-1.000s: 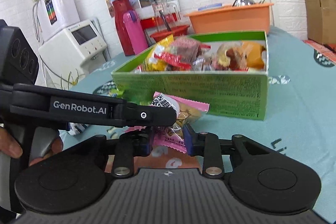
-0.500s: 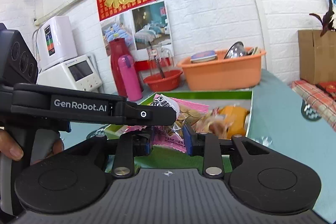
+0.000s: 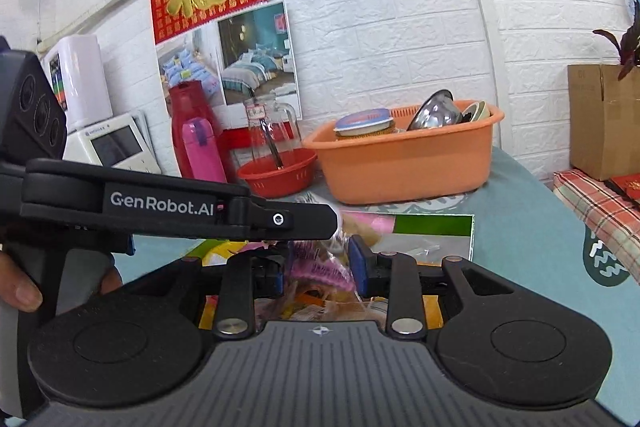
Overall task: Organize snacks
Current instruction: 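Carry the pink cookie bag into the box and open both grippers, then grasp the green pea bag with the right gripper while the left gripper grasps the blue-green candy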
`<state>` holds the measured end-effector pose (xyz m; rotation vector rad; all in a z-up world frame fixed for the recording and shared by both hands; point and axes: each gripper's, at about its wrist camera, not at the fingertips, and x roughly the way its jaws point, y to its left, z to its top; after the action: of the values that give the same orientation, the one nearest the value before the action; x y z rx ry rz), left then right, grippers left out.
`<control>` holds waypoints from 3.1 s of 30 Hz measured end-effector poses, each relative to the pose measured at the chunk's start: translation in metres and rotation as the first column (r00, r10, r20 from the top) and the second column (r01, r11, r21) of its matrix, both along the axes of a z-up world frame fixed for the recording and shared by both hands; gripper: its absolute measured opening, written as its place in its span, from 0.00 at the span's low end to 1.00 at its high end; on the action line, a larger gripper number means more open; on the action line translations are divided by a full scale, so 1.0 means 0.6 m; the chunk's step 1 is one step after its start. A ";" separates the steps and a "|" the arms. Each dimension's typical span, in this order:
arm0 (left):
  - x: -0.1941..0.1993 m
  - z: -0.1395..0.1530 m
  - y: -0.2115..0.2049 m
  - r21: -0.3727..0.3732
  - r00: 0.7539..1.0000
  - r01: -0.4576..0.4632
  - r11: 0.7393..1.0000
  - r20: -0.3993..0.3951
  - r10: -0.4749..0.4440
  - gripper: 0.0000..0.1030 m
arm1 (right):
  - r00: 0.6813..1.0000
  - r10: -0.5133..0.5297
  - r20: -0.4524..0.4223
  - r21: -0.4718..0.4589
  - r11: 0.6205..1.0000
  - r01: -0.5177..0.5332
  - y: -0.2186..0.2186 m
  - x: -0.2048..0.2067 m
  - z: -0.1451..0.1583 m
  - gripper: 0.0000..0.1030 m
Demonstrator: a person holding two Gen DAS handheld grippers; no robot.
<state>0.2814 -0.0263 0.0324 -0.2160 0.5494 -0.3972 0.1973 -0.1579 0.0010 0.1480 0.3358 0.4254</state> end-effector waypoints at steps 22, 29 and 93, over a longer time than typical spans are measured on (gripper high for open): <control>-0.235 0.050 0.087 0.065 0.979 -0.200 0.978 0.059 0.196 1.00 | 0.998 0.053 0.037 0.072 0.996 -0.056 -0.013 -0.167 0.048 1.00; -0.315 -0.004 0.155 0.064 0.957 -0.289 0.955 -0.019 0.290 1.00 | 0.987 0.135 -0.092 0.174 0.978 -0.118 0.008 -0.198 0.021 1.00; -0.132 -0.122 0.165 0.359 0.928 -0.275 0.892 -0.144 0.344 1.00 | 0.938 0.256 -0.232 -0.209 0.929 -0.305 0.163 -0.172 -0.100 0.87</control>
<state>0.2024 0.0727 -0.0407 -0.0147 0.7624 0.0375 0.0943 -0.0599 -0.0589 -0.0999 0.6103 0.6525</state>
